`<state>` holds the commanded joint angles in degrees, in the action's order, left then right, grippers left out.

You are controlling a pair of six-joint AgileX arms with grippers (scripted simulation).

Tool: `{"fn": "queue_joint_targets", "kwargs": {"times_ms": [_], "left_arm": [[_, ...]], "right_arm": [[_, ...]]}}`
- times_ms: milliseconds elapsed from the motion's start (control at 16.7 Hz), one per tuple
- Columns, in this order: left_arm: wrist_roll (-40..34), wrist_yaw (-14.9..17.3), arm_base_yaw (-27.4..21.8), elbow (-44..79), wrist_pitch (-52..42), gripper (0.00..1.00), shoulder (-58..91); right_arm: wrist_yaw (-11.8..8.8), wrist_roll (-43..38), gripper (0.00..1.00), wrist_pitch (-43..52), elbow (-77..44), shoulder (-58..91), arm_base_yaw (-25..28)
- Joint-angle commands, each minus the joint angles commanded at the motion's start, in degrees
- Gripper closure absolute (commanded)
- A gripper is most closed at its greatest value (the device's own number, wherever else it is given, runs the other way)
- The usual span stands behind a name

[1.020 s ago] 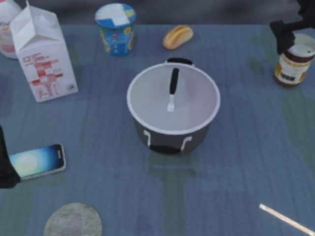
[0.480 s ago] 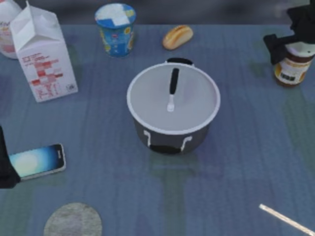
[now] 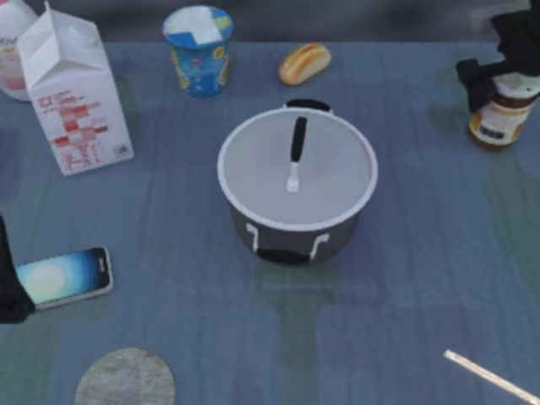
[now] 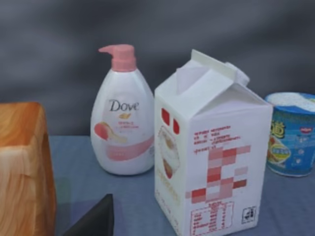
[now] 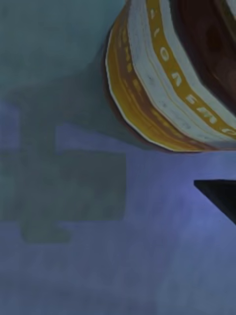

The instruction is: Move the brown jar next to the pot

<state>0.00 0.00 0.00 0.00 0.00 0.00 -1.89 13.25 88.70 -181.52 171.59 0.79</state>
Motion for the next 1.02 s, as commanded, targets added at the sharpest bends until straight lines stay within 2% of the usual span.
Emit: {"fn": "queue_joint_targets", "kwargs": {"times_ms": [540, 1020], "left_arm": [[0.0, 0.0, 0.0, 0.0, 0.0, 0.00, 0.0], [0.0, 0.0, 0.0, 0.0, 0.0, 0.00, 0.0]], "right_arm": [[0.0, 0.0, 0.98, 0.0, 0.0, 0.0, 0.0], [0.0, 0.0, 1.00, 0.0, 0.0, 0.0, 0.0]]}}
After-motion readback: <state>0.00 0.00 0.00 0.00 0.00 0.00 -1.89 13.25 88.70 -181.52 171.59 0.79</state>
